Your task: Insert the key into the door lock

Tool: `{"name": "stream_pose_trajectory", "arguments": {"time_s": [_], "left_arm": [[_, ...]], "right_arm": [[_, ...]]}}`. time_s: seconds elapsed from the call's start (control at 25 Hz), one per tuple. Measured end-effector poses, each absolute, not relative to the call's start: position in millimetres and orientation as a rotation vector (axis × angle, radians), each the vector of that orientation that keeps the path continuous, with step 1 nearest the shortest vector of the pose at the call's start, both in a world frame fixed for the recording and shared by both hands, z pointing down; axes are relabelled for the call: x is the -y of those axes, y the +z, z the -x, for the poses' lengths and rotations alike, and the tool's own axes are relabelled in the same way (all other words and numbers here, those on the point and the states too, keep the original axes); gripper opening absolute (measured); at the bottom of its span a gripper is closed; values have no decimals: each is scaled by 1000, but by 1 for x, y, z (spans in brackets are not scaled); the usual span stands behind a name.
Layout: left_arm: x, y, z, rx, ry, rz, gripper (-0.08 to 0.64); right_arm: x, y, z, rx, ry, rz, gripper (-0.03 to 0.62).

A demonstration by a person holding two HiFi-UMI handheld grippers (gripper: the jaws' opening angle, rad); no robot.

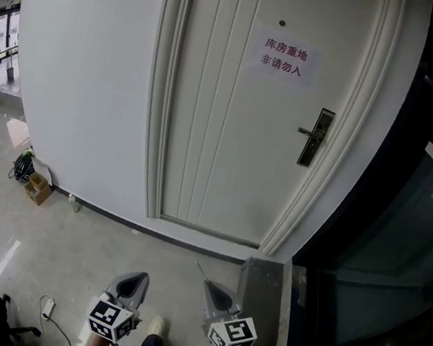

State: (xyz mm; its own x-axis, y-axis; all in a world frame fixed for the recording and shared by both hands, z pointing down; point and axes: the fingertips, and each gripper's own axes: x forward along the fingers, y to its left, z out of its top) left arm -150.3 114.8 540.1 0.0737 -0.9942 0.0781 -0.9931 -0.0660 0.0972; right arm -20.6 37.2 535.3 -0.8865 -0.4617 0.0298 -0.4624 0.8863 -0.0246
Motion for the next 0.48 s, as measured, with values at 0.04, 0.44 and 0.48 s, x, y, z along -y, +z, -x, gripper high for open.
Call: {"name": "stream_pose_trajectory", "arguments": {"time_s": [0.04,0.44,0.48], "left_arm": [[-105,539,157,2044,-13,-2219,2],[-3,529,204,1906,1,-2335,2],[6,527,207,1890,2,-2347,2]], "right_arm": [[-29,534,27,3026,46,-756,11],[58,525,69,2974,81,-936,11],[66,524,70,2966,82,-963,11]]}}
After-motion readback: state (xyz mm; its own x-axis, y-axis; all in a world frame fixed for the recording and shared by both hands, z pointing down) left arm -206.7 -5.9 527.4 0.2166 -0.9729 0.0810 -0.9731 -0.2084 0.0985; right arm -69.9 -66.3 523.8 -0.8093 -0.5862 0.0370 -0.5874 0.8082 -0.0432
